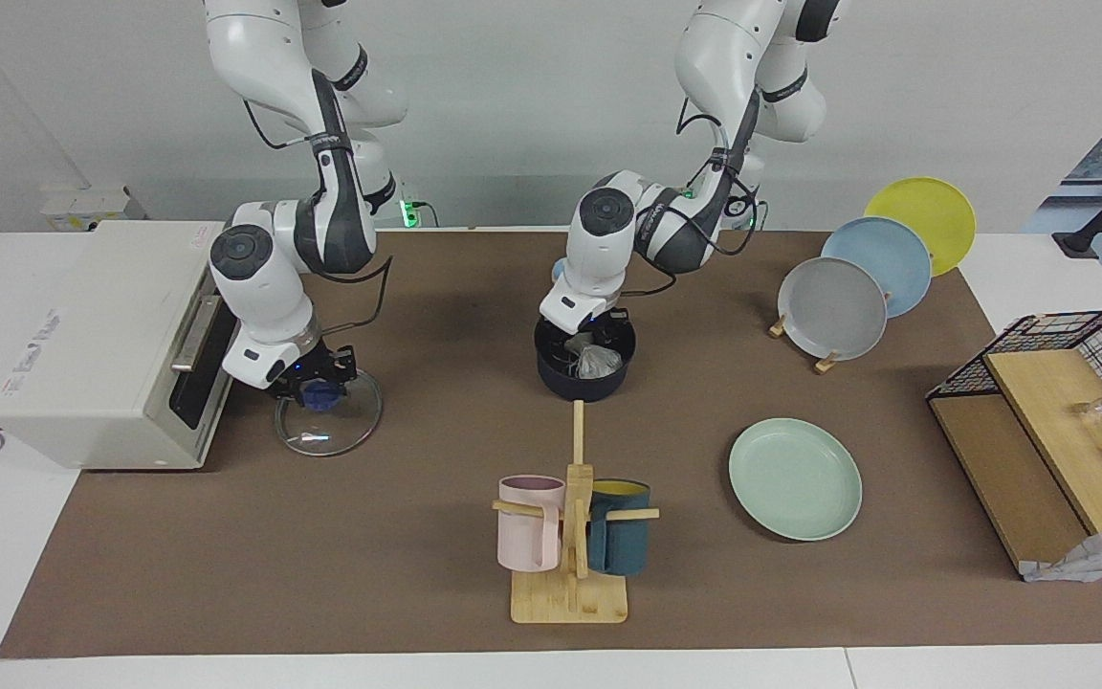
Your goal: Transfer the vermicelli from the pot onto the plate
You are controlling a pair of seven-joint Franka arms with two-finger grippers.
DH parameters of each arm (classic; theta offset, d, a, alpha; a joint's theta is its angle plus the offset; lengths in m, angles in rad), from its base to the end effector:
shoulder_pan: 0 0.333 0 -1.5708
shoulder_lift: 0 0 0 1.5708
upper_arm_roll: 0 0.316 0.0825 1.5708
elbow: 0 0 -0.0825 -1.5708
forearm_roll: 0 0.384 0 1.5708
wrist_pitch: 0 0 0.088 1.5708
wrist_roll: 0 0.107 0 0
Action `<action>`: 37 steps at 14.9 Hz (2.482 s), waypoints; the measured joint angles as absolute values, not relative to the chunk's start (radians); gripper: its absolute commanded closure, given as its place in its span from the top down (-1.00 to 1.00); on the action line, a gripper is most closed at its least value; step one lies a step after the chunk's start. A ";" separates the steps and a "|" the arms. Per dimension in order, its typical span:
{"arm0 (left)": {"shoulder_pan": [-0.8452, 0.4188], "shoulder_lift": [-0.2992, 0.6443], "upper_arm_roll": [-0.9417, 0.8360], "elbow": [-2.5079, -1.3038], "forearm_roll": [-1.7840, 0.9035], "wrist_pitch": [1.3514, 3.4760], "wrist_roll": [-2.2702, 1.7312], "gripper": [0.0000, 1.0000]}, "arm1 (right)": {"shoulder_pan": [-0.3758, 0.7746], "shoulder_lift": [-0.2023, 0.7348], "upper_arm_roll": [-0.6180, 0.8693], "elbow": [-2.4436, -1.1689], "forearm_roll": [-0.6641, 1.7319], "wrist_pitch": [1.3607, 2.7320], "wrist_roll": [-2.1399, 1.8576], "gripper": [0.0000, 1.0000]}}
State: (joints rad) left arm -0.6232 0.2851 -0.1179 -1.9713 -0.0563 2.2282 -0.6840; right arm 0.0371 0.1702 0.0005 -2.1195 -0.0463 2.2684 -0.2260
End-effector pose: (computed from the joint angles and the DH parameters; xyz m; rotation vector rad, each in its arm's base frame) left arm 0.4451 -0.4061 0.3256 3.0986 -0.0276 -0.1096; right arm 0.5635 0.0200 0.3308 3.0750 0.4549 -0.0381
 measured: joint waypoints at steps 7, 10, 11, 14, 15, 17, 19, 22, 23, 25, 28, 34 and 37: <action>-0.585 0.219 -0.099 -1.905 -0.048 2.097 -0.664 -1.00 | 0.036 0.155 0.000 -2.121 -0.046 2.265 -0.226 1.00; -0.505 0.141 -0.095 -1.745 -0.069 1.832 -0.630 -1.00 | 0.036 0.144 0.000 -2.060 -0.046 2.162 -0.226 1.00; -0.465 0.126 -0.092 -1.676 -0.085 1.752 -0.602 -1.00 | 0.036 0.139 0.000 -2.015 -0.046 2.093 -0.226 1.00; -0.296 0.127 -0.085 -1.532 -0.103 1.621 -0.486 -1.00 | 0.034 0.110 0.000 -1.851 -0.045 1.867 -0.207 1.00; -0.241 0.139 -0.083 -1.518 -0.105 1.623 -0.443 -1.00 | 0.033 0.093 -0.001 -1.801 -0.045 1.798 -0.182 1.00; -0.147 0.175 -0.081 -1.509 -0.109 1.663 -0.369 -1.00 | 0.033 0.047 -0.001 -1.728 -0.045 1.682 -0.150 1.00; -0.088 0.221 -0.081 -1.508 -0.111 1.731 -0.319 -1.00 | 0.033 -0.005 -0.001 -1.704 -0.045 1.604 -0.132 1.00; -0.061 0.296 -0.082 -1.509 -0.111 1.858 -0.233 -1.00 | 0.032 -0.038 -0.002 -1.704 -0.045 1.532 -0.111 1.00; -0.060 0.319 -0.084 -1.516 -0.110 1.904 -0.193 -1.00 | 0.031 -0.039 -0.002 -1.706 -0.045 1.526 -0.107 1.00; -0.055 0.352 -0.083 -1.540 -0.109 1.968 -0.092 -1.00 | 0.026 -0.038 -0.004 -1.708 -0.045 1.525 -0.107 1.00; -0.042 0.392 -0.083 -1.571 -0.088 2.023 -0.004 -1.00 | 0.019 -0.043 -0.004 -1.708 -0.045 1.528 -0.107 1.00; -0.044 0.410 -0.088 -1.680 -0.078 2.179 0.025 -1.00 | 0.009 -0.019 -0.014 -1.680 -0.045 1.527 -0.107 1.00; -0.044 0.411 -0.088 -1.697 -0.077 2.191 0.026 -0.50 | 0.003 0.001 -0.015 -1.656 -0.045 1.525 -0.107 1.00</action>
